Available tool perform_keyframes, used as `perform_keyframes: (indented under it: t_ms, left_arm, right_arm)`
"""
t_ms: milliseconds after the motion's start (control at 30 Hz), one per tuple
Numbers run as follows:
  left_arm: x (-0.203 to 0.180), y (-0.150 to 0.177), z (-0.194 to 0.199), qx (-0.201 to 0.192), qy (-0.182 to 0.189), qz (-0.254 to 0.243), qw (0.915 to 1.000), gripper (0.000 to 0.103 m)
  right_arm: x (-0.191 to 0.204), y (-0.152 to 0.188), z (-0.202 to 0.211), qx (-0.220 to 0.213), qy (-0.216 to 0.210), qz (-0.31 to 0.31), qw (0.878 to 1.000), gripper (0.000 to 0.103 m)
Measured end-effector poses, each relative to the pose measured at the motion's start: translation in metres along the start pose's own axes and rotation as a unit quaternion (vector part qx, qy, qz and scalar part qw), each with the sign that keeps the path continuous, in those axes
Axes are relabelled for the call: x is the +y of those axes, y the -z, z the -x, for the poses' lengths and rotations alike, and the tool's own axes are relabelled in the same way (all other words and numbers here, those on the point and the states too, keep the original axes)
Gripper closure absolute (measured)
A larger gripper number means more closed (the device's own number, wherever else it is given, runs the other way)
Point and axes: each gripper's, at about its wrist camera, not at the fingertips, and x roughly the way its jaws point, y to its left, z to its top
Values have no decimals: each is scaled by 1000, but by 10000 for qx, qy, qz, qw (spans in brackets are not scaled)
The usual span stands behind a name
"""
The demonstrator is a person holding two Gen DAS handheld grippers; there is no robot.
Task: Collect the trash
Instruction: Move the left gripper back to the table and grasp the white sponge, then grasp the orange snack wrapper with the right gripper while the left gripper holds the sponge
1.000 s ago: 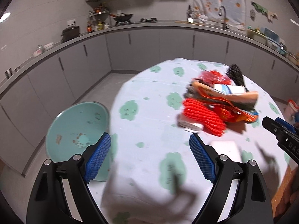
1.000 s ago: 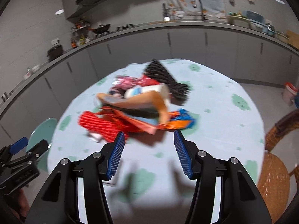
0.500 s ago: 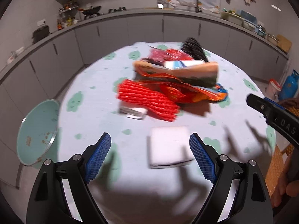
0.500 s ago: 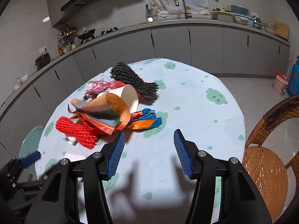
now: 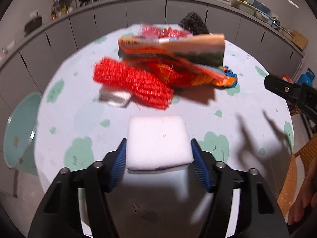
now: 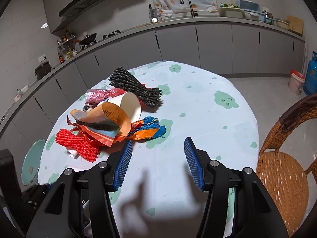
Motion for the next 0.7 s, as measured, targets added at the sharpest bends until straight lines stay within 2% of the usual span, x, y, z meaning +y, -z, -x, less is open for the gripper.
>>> perform_keyframes:
  t_ms: [267, 433, 533, 700]
  left_arm:
    - [7, 2, 0, -130, -1, -90, 9999, 49]
    - [20, -2, 17, -448, -177, -58, 9988, 49]
    - [34, -12, 30, -693, -333, 58, 9970, 48]
    - [53, -28, 35, -881, -472, 219, 9948, 48]
  right_arm:
    - [5, 5, -8, 101, -26, 50, 9999, 48]
    - [16, 1, -18, 207, -331, 150, 9991, 48]
    - [30, -9, -23, 145, -515, 332, 9980, 41]
    - [51, -22, -35, 114, -546, 743, 9957, 39]
